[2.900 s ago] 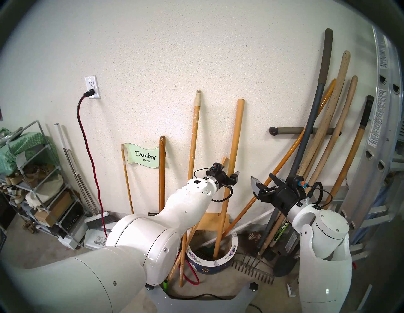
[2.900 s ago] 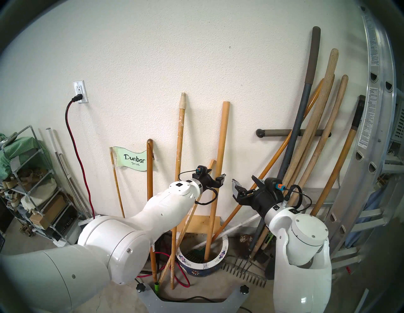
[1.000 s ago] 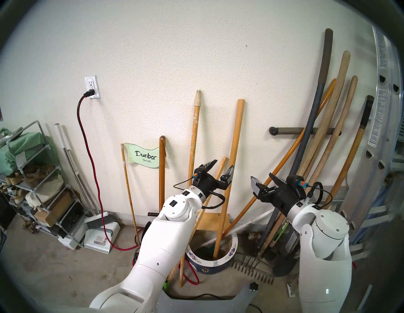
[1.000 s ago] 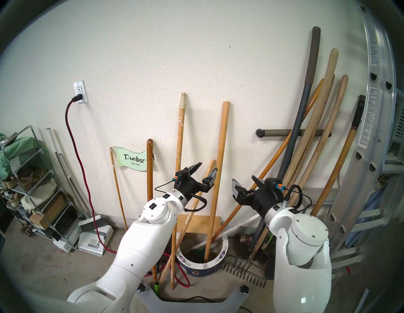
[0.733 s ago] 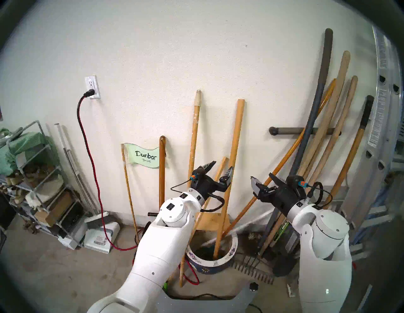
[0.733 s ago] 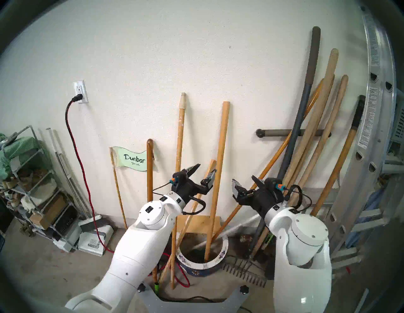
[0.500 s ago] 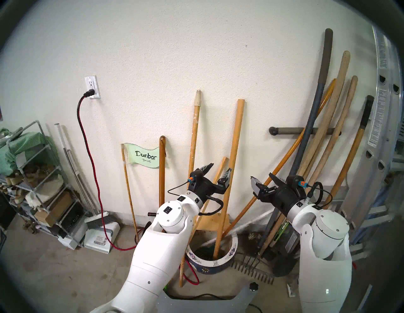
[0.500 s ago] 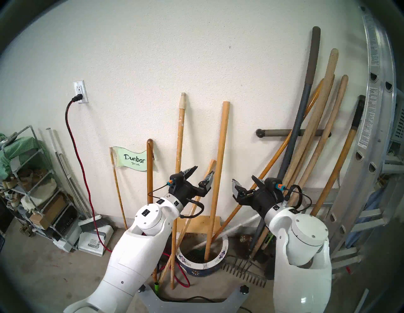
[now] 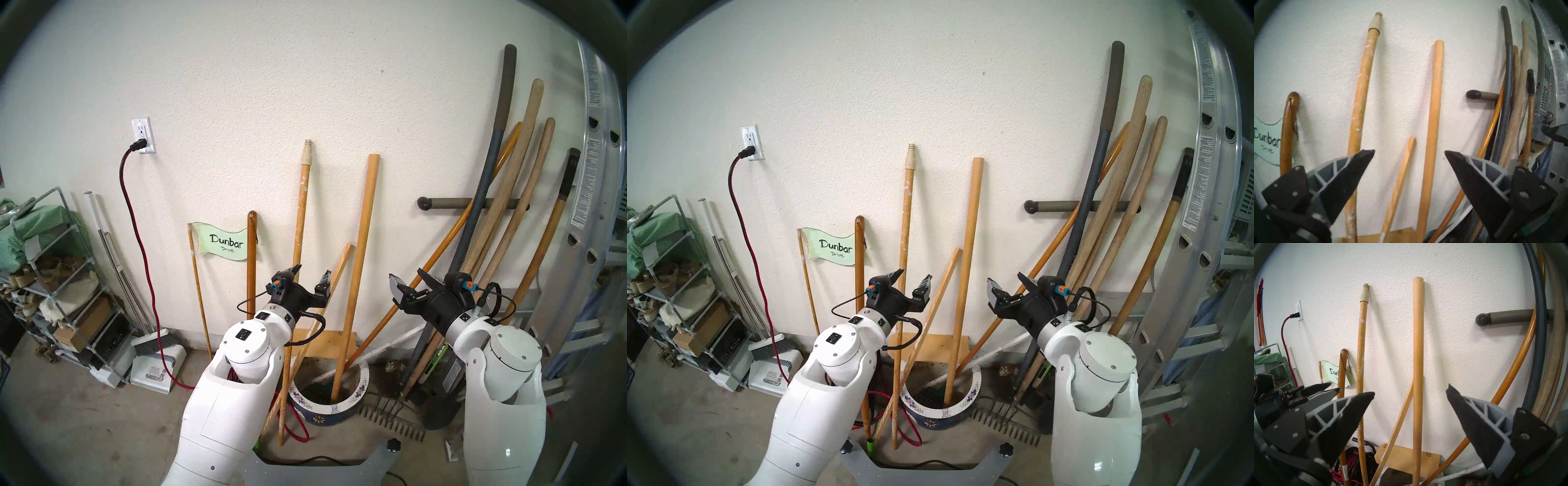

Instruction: Put wooden sticks into the pot

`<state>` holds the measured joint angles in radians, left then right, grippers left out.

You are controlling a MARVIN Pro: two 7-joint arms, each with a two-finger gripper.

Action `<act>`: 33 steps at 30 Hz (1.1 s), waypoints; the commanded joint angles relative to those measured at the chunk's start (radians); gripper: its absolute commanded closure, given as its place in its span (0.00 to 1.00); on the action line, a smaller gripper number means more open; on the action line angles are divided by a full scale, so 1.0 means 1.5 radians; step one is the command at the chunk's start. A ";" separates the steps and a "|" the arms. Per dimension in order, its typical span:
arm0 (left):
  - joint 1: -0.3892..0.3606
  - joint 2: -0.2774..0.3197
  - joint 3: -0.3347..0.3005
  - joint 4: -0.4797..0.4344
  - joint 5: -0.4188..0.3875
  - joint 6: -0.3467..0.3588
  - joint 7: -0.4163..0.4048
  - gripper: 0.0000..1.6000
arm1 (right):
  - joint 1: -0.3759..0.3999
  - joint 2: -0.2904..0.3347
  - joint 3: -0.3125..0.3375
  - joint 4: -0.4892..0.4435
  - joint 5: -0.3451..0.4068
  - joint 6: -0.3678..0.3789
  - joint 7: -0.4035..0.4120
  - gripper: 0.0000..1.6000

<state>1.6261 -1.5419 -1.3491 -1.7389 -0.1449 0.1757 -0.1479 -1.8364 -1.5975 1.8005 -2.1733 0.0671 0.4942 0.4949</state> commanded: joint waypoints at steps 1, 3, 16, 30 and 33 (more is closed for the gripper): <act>0.006 0.006 -0.007 -0.005 -0.002 0.024 0.002 0.00 | 0.000 0.002 0.000 -0.001 -0.001 0.002 0.001 0.00; 0.002 0.006 -0.009 0.003 -0.004 0.026 0.000 0.00 | 0.000 0.002 0.000 -0.001 -0.001 0.002 0.001 0.00; -0.054 0.009 -0.031 0.079 -0.012 0.013 -0.011 0.00 | 0.000 0.002 0.000 -0.001 -0.001 0.002 0.001 0.00; -0.115 0.009 -0.047 0.166 -0.023 0.010 -0.028 0.00 | 0.000 0.002 0.000 -0.001 -0.001 0.002 0.001 0.00; -0.134 0.009 -0.046 0.187 -0.021 0.010 -0.031 0.00 | 0.000 0.002 0.000 -0.001 -0.001 0.002 0.001 0.00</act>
<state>1.4942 -1.5248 -1.4224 -1.5036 -0.1787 0.1911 -0.1870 -1.8364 -1.5973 1.8005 -2.1733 0.0669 0.4942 0.4949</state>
